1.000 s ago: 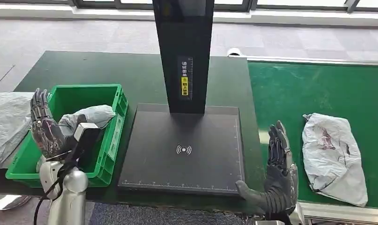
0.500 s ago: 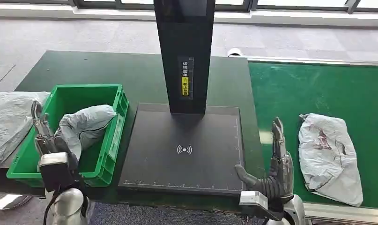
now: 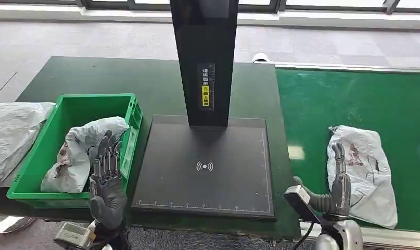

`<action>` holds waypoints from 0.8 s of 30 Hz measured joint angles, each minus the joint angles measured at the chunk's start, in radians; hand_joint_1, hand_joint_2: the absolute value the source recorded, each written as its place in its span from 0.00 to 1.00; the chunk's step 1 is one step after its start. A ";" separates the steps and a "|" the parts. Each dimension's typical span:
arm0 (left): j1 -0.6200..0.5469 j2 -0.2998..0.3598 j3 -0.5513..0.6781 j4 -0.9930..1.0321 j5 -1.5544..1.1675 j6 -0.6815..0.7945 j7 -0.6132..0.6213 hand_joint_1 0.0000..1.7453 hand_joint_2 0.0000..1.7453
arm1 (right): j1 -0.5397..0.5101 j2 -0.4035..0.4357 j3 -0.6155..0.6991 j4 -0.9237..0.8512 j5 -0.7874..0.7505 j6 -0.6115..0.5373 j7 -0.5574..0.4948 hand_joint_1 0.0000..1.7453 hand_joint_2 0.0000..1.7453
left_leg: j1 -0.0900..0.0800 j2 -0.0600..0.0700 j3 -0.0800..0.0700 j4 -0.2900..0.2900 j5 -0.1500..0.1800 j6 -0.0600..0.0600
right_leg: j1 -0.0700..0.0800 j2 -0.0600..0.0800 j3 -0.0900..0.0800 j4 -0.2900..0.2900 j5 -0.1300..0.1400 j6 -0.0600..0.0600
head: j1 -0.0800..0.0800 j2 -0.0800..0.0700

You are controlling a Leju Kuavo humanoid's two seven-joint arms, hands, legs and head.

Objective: Moved the parcel from conveyor to table for the left to box.

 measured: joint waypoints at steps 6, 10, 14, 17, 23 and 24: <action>0.004 0.023 -0.082 -0.046 0.079 -0.156 -0.002 0.00 0.00 | -0.087 -0.014 -0.096 0.171 0.147 -0.035 0.110 0.00 1.00 | 0.000 0.000 0.000 0.000 0.001 0.001 | -0.001 0.000 0.000 0.000 0.001 0.001 | 0.000 0.000; 0.003 0.031 -0.096 -0.061 0.077 -0.188 -0.002 0.00 0.00 | -0.117 -0.040 -0.140 0.248 0.219 -0.041 0.192 0.00 1.00 | 0.000 0.000 0.001 0.000 0.001 0.001 | -0.001 0.000 0.000 0.000 0.001 0.001 | 0.000 0.000; -0.001 0.042 -0.120 -0.061 0.041 -0.161 -0.002 0.00 0.00 | -0.141 -0.088 -0.198 0.351 0.255 -0.060 0.238 0.00 1.00 | -0.001 -0.001 0.000 0.000 0.000 0.001 | -0.002 -0.001 0.000 0.000 0.001 0.001 | 0.000 0.000; -0.007 0.053 -0.144 -0.058 0.027 -0.106 -0.002 0.00 0.00 | -0.187 -0.135 -0.230 0.471 0.299 -0.078 0.262 0.00 1.00 | -0.002 0.001 0.000 0.000 -0.001 0.002 | -0.003 0.001 0.000 0.000 0.001 0.001 | 0.000 0.000; -0.007 0.077 -0.187 -0.058 0.017 -0.045 -0.002 0.00 0.00 | -0.297 -0.196 -0.246 0.684 0.362 -0.035 0.356 0.00 1.00 | -0.002 0.001 0.001 0.000 0.000 0.003 | -0.003 0.001 0.000 0.000 0.001 0.002 | 0.000 0.000; -0.006 0.080 -0.192 -0.058 0.014 -0.040 -0.002 0.00 0.00 | -0.308 -0.201 -0.246 0.706 0.368 -0.024 0.374 0.00 1.00 | -0.002 0.001 0.001 0.000 0.000 0.003 | -0.003 0.001 0.000 0.000 0.001 0.002 | 0.000 0.000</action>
